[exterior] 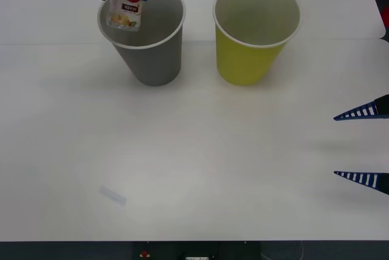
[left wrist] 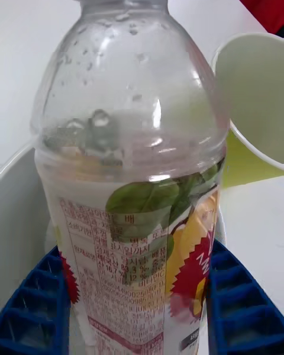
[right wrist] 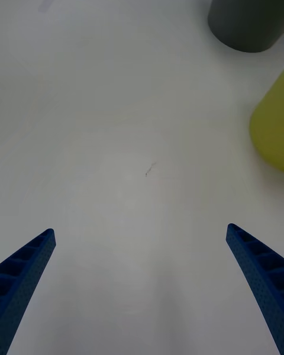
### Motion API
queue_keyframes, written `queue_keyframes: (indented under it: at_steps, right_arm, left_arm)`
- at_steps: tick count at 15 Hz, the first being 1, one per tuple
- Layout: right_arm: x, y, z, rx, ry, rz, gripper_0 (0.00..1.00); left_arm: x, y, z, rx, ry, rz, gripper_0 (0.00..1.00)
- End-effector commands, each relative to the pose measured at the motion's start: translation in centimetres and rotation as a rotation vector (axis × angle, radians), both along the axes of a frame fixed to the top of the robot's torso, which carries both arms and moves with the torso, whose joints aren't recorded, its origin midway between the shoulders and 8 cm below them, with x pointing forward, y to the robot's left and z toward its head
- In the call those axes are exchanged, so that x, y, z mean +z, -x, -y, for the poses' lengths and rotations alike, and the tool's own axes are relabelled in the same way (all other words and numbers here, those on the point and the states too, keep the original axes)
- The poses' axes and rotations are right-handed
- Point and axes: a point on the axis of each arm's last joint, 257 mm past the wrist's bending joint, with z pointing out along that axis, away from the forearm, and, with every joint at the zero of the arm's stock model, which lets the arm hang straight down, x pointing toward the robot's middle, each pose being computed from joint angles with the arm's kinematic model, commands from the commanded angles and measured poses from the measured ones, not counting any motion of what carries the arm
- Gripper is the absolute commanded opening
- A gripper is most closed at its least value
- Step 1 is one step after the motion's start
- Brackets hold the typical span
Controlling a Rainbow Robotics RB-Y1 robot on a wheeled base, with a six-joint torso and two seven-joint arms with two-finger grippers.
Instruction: Put the can into the green bin and the plastic bottle into the gray bin
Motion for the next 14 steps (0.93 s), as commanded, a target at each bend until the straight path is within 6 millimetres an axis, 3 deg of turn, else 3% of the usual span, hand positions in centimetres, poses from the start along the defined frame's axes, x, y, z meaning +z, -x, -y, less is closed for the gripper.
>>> queue_keyframes:
  at_steps: [1, 7, 10, 14]
  right_arm:
    - [0.0, 0.0, 0.0, 0.0, 0.0, 0.0, 1.0]
    - [0.0, 0.0, 0.0, 0.0, 0.0, 0.0, 1.0]
    - [0.0, 0.0, 0.0, 0.0, 0.0, 0.0, 1.0]
    - [0.0, 0.0, 0.0, 0.0, 0.0, 0.0, 1.0]
  left_arm:
    - [0.0, 0.2, 0.1, -0.013, 0.002, 0.0, 1.0]
    - [-0.3, 1.0, -0.2, -0.05, -0.042, -0.001, 1.0]
    - [-0.5, 3.1, -1.9, -0.14, -0.073, 0.01, 1.0]
    - [-0.5, 7.5, -2.6, -0.209, -0.003, 0.048, 1.0]
